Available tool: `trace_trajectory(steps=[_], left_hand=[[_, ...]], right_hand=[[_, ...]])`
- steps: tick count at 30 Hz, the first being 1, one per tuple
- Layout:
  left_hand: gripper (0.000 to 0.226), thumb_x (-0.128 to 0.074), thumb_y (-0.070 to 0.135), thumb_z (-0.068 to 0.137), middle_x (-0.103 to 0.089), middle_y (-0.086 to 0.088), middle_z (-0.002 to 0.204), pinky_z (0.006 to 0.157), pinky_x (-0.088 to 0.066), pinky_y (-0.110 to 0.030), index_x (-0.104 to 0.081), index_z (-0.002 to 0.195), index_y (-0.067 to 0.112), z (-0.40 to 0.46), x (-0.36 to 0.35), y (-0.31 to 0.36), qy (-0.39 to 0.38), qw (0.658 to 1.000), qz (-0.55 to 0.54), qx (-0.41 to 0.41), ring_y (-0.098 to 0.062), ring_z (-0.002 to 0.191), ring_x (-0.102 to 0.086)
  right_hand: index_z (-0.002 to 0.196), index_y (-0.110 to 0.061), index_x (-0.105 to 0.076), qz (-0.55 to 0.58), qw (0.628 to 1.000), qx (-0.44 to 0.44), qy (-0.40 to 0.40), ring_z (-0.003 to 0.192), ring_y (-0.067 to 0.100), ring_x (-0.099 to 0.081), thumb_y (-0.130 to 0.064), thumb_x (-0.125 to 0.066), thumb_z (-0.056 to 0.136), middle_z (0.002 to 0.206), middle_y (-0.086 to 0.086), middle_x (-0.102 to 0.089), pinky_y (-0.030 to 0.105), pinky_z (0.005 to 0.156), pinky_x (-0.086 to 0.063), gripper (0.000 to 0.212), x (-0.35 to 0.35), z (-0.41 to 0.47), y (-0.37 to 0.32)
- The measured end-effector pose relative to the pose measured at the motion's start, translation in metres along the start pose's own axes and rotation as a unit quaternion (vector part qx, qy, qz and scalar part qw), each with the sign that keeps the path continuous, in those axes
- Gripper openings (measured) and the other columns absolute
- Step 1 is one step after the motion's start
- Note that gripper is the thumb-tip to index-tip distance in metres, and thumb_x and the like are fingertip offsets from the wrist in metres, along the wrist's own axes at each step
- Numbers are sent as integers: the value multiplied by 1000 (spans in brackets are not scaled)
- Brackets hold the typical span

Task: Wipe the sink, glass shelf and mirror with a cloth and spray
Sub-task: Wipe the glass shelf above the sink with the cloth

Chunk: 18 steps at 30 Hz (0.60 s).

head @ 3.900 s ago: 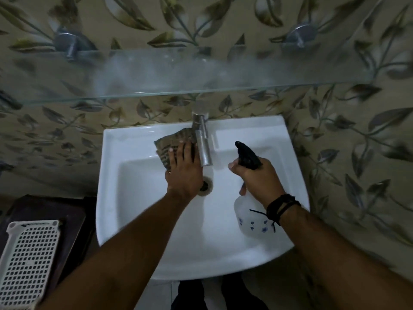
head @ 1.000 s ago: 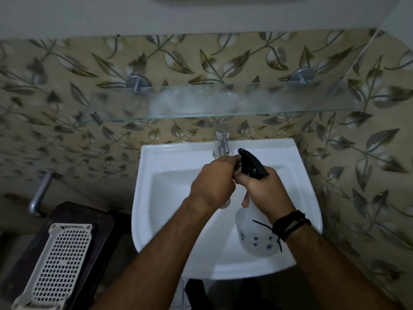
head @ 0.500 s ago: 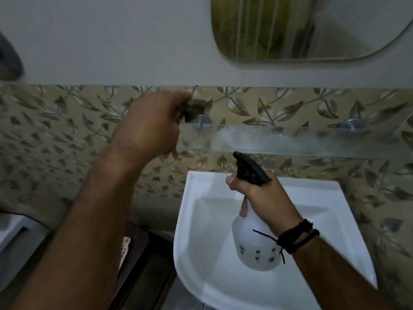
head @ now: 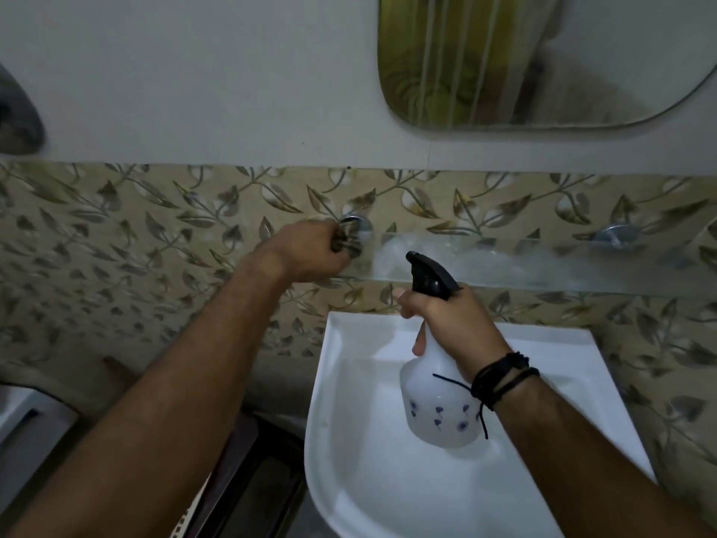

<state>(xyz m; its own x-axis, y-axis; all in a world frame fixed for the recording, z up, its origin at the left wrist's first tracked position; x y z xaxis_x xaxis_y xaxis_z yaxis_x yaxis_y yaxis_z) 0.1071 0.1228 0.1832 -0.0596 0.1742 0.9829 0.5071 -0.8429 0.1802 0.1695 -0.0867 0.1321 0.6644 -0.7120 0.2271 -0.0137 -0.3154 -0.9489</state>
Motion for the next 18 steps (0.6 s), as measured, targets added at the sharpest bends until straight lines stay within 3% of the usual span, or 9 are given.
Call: trace_trajectory(steps=[2,4,5,7,9,12,15,18], left_hand=[[37,-48,42,99,-67,-12,117,81,-45,-35,-63,117,14,6,-5,10,-21,999,49,-2,-31,100,-61],[43,-41,38,102,-61,-19,132,92,-46,-39,-61,126,10,8,-17,20,-23,995,96,4,-35,115,-60],[50,-38,38,102,-52,-21,143,100,-44,-43,-53,138,7,7,-27,22,-32,994,103,20,-37,126,-54],[67,-28,42,106,-21,-25,163,118,-30,-54,-20,158,0,1,-50,34,-53,993,99,29,-43,148,-26],[72,-17,49,107,-3,-22,167,124,-16,-55,-2,160,2,-2,-67,53,-57,995,86,-18,-41,154,-5],[71,-12,57,106,0,-9,170,127,-5,-50,-3,162,13,-7,-68,59,-62,996,27,-61,-30,156,3],[64,-10,60,104,4,0,170,124,5,-52,-5,162,33,-8,-61,34,-53,999,-8,-2,-31,156,11],[62,-12,55,106,2,-10,170,124,5,-54,-10,163,30,-4,-61,23,-14,997,-3,76,-36,155,9]], right_hand=[[89,-23,-68,13,1000,0,-4,42,23,-60,-30,-74,92,77,7,-71,45,90,-56,10,-1,7,-4],[86,-31,-64,12,1000,1,-5,40,22,-58,-30,-74,91,78,7,-70,46,89,-55,11,1,11,-5],[85,-33,-64,11,1000,2,-2,40,21,-58,-30,-74,91,77,6,-70,45,87,-55,12,3,12,-4],[82,-28,-69,18,1000,0,9,40,23,-58,-30,-75,90,76,6,-71,41,78,-54,11,9,14,-1],[82,-19,-73,29,999,-3,22,41,25,-59,-31,-77,89,77,7,-73,39,73,-51,14,15,15,4],[83,-24,-71,39,999,-1,26,41,26,-59,-32,-77,89,81,10,-73,41,74,-54,11,20,15,7],[88,-7,-74,33,999,-9,25,41,24,-59,-31,-76,90,85,11,-73,38,74,-53,24,24,14,9],[92,-1,-72,35,999,-14,30,41,23,-59,-31,-76,91,84,9,-73,42,81,-55,31,32,14,12]])
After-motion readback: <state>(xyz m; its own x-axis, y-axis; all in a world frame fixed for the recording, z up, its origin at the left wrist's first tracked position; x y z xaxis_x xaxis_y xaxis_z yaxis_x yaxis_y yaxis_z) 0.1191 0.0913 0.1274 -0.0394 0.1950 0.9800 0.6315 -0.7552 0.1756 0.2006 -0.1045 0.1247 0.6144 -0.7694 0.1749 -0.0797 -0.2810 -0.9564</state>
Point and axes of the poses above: each hand's wrist, its own z-axis towards the middle knuckle, its own x-axis out of the back of the hand, y = z × x, the point moved 9 cm from there along z, towards the middle knuckle
